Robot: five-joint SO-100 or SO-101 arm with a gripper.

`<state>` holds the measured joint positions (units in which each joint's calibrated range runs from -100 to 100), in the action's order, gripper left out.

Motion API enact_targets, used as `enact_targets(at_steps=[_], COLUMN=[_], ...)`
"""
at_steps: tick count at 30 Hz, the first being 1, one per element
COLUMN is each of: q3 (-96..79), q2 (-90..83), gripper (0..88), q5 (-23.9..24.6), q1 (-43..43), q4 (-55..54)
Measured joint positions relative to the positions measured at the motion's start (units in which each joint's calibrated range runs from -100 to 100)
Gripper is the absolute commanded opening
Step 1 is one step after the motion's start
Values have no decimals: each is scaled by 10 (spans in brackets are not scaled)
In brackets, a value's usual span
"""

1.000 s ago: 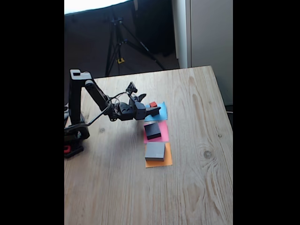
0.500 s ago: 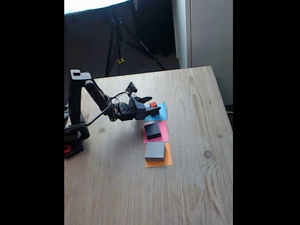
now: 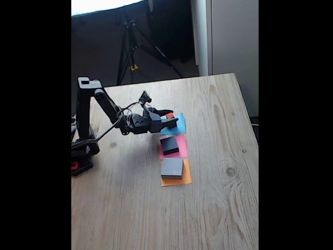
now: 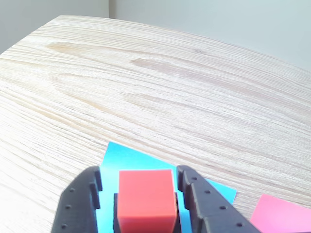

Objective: Tower of hanoi

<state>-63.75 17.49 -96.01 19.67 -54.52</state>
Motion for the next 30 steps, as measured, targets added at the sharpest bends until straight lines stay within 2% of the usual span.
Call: enact_targets(at_steps=[30], q3=[-17], q2=[3], gripper=[65], q5=[-5], q1=[0], q4=[-29])
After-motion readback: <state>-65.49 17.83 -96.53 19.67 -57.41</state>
